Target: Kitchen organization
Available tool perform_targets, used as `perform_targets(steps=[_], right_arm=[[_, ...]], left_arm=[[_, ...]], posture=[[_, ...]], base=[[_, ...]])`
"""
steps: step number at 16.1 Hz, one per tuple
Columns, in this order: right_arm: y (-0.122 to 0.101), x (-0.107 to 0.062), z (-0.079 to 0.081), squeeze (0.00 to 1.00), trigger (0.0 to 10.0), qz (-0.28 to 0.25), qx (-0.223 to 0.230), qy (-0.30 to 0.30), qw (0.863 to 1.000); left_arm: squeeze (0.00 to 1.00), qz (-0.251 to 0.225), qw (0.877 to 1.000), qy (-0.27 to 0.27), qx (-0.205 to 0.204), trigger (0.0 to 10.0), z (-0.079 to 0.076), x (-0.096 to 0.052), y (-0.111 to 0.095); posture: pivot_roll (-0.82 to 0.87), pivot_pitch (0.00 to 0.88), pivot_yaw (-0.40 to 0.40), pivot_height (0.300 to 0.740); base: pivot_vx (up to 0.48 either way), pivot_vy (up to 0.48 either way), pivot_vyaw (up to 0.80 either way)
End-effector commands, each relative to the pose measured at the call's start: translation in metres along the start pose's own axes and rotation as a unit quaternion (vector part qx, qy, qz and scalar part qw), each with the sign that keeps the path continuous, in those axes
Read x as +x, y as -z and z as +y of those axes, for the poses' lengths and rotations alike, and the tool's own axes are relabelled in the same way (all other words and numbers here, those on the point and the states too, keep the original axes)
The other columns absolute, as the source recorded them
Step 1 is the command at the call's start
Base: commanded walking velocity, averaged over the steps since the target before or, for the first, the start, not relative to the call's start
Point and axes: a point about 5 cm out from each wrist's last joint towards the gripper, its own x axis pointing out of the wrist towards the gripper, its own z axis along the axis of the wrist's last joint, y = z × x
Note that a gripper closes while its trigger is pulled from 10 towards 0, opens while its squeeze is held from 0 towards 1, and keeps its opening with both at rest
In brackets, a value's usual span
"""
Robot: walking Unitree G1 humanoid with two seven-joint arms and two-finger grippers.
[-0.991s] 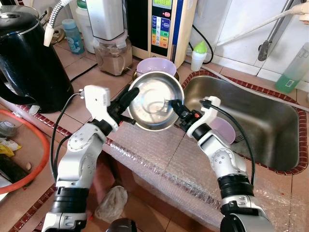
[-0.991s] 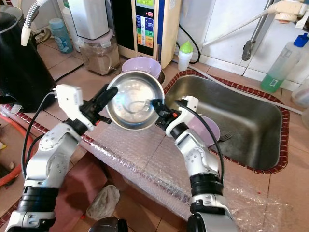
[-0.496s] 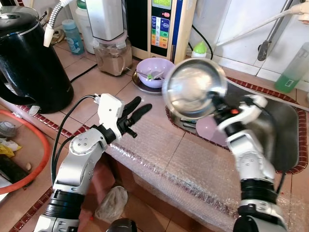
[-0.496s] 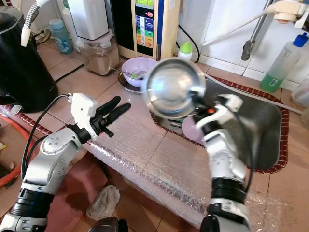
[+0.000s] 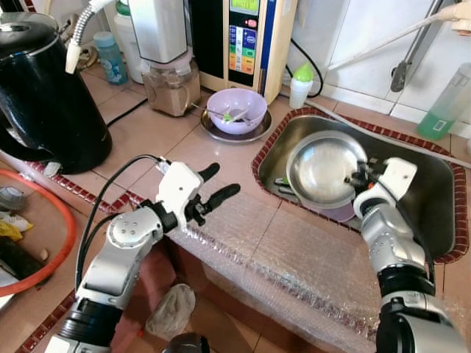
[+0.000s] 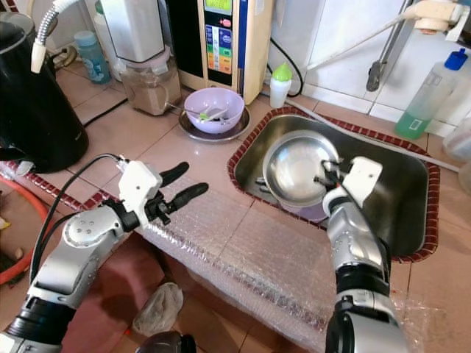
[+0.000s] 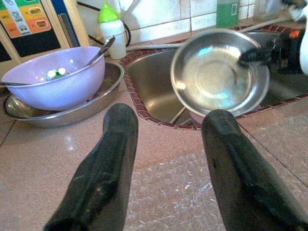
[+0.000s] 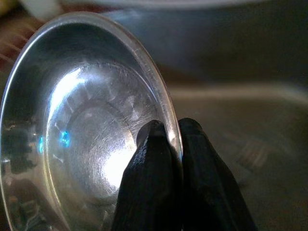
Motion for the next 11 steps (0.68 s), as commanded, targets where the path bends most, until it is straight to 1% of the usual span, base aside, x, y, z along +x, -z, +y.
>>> perform_targets(steps=[1, 2, 3, 4, 5, 7, 9, 11], right_arm=[[-0.007, 0.004, 0.004, 0.00, 0.9, -0.011, -0.020, 0.011, 1.000], [-0.006, 0.006, 0.006, 0.00, 2.0, -0.008, -0.019, 0.013, 1.000], [-0.002, 0.007, 0.012, 0.00, 5.1, 0.000, -0.020, 0.007, 1.000], [0.000, 0.007, 0.015, 1.00, 10.0, 0.003, -0.019, 0.005, 1.000], [0.004, 0.007, 0.020, 1.00, 10.0, 0.013, -0.016, -0.005, 1.000], [0.011, 0.007, 0.022, 1.00, 10.0, 0.024, -0.018, -0.005, 1.000], [0.021, 0.006, 0.021, 1.00, 10.0, 0.046, -0.033, 0.003, 0.998], [0.024, 0.005, 0.017, 1.00, 10.0, 0.050, -0.034, 0.007, 0.998]], left_arm=[[1.00, -0.004, 1.000, 0.000, 0.012, 10.0, -0.002, 0.000, -0.002], [1.00, -0.005, 1.000, -0.003, 0.013, 10.0, -0.002, 0.000, -0.002], [1.00, -0.006, 1.000, -0.008, 0.018, 10.0, -0.001, 0.000, -0.002], [1.00, -0.009, 1.000, -0.013, 0.017, 10.0, 0.000, 0.000, -0.002], [1.00, -0.008, 1.000, -0.015, 0.018, 10.0, 0.001, 0.001, -0.002], [1.00, -0.009, 1.000, -0.015, 0.021, 10.0, 0.002, 0.002, -0.003], [1.00, -0.006, 1.000, -0.011, 0.028, 10.0, 0.003, 0.005, -0.003], [1.00, 0.001, 0.999, 0.000, 0.034, 10.0, 0.002, 0.005, -0.001]], posture=[[0.02, 0.000, 0.025, 0.740], [0.02, 0.000, 0.024, 0.740], [0.02, 0.000, 0.021, 0.740], [0.02, 0.000, 0.020, 0.740], [0.02, 0.000, 0.016, 0.740], [0.03, 0.000, 0.014, 0.740], [0.02, 0.000, 0.017, 0.740], [0.01, 0.000, 0.023, 0.740]], base=[[0.000, 0.000, 0.00], [0.000, 0.000, 0.00], [0.000, 0.000, 0.00], [0.000, 0.000, 0.00], [0.000, 0.000, 0.00], [0.000, 0.000, 0.00], [0.000, 0.000, 0.00], [0.000, 0.000, 0.00]])
